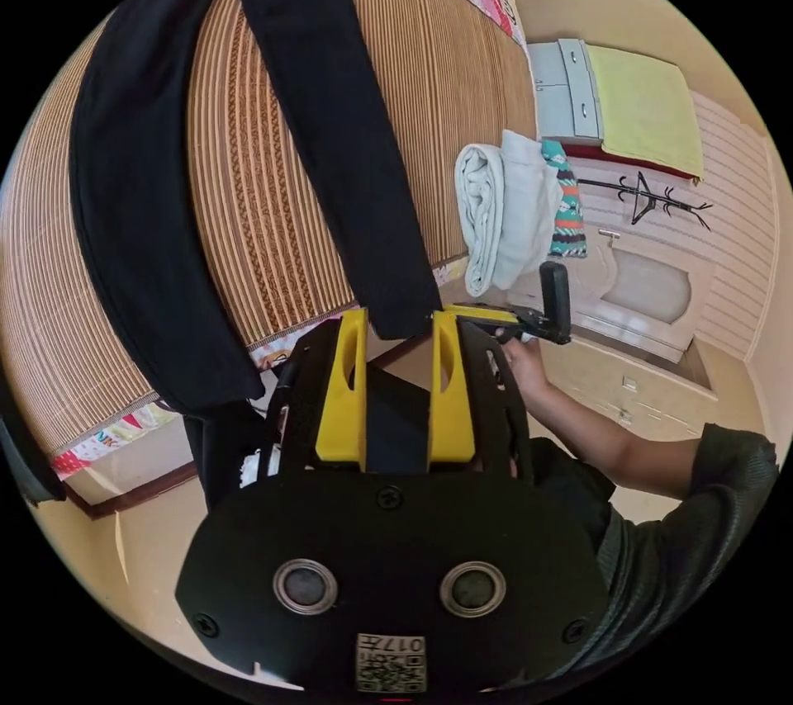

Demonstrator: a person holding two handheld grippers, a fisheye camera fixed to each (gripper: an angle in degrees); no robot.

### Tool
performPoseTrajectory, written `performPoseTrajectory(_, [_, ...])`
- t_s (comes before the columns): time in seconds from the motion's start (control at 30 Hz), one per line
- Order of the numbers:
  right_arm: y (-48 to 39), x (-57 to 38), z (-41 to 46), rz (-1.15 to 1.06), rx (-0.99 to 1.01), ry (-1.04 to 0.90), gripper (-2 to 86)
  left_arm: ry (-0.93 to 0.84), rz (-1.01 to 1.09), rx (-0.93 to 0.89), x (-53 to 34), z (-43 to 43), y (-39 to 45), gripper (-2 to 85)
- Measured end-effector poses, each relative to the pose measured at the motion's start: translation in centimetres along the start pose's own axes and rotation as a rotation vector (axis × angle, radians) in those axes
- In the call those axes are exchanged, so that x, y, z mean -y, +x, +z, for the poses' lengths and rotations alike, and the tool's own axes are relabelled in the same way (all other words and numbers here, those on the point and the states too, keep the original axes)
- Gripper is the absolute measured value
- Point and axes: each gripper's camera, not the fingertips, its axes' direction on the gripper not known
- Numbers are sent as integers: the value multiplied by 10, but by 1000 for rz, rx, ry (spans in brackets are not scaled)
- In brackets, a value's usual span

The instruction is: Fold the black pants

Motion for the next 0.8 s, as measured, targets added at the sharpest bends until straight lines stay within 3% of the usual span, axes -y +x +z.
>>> performPoseTrajectory(0.2, [-103,7,-5,-247,9,-67,25,-43,76,119,32,16,53,166])
performPoseTrajectory(0.37, [-150,26,1,-475,-7,-282,27,-25,91,294,30,9,55,30])
performPoseTrajectory(0.53, [-112,82,-22,-471,72,-519,39,41,64,171,12,-18,35,10])
performPoseTrajectory(0.7, [-58,232,-86,-307,-27,-307,61,106,-26,104,-12,-42,12,4])
performPoseTrajectory(0.8, [-36,341,-123,-179,69,-65,109,142,-74,52,-20,-51,1,3])
